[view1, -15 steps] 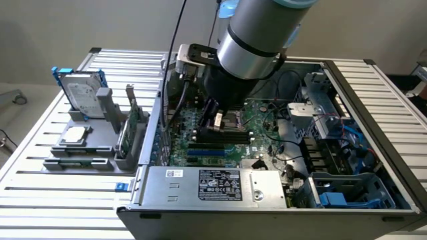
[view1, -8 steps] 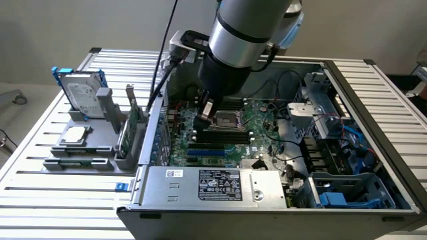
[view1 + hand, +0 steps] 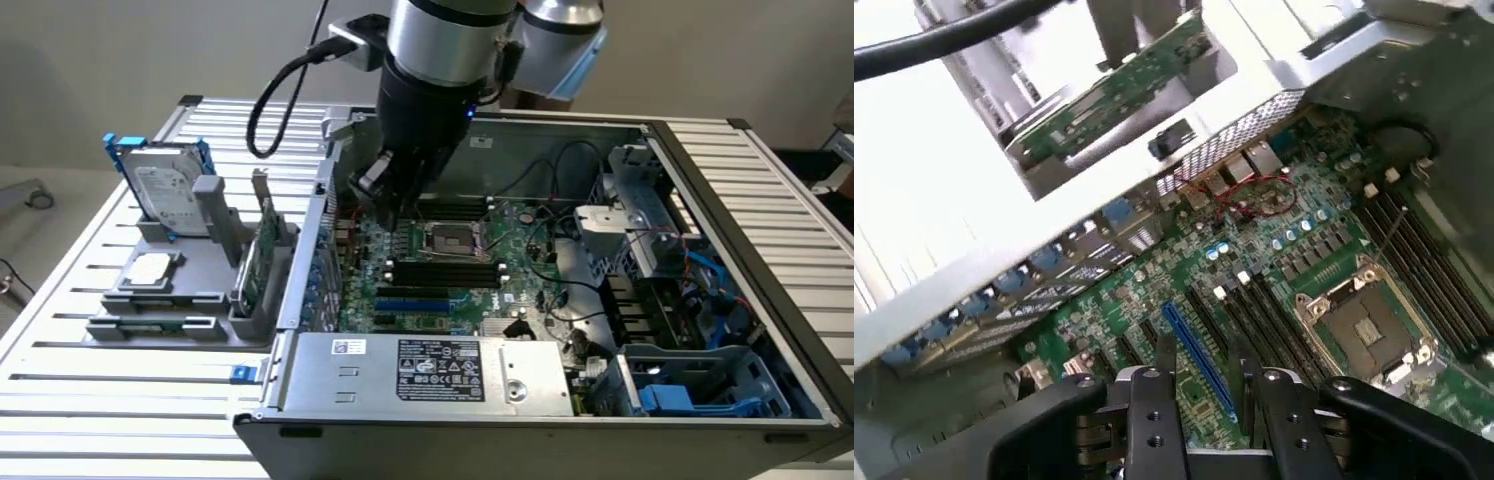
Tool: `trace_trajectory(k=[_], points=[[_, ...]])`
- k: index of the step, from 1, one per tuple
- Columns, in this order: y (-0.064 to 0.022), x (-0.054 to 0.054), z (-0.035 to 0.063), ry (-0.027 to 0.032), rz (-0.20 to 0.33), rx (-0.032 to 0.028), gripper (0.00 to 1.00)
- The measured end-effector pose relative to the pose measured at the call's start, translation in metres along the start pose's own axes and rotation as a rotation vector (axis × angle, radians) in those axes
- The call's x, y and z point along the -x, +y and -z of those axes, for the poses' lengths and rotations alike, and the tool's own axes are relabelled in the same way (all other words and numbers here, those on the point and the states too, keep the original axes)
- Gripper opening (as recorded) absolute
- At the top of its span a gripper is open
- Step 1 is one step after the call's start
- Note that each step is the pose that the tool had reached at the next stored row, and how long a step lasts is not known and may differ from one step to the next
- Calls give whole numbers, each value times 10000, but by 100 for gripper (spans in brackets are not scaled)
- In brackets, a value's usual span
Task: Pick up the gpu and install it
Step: 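Insert the gpu into the slot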
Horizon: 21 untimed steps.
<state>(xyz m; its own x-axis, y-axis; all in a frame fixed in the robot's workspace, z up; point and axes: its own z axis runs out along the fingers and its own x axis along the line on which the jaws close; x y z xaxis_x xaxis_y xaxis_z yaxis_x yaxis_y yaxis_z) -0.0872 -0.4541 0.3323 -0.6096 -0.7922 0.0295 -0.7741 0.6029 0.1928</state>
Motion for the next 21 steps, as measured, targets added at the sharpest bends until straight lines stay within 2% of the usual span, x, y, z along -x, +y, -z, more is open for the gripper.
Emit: trace_trajectory(k=[2, 3, 5, 8, 10, 13, 16, 19, 21], points=[[96, 14, 61, -149, -1217, -205, 35], [151, 25, 96, -244, -1921, -318, 35], [246, 45, 157, -420, -3158, -505, 35], [371, 78, 241, -687, -4842, -741, 35], [441, 101, 288, -854, -5808, -866, 35], [531, 133, 350, -1085, -7061, -1013, 35], [603, 162, 401, -1290, -8101, -1125, 35], [655, 185, 439, -1449, -8866, -1202, 35], [680, 197, 457, -1529, -9245, -1237, 35]])
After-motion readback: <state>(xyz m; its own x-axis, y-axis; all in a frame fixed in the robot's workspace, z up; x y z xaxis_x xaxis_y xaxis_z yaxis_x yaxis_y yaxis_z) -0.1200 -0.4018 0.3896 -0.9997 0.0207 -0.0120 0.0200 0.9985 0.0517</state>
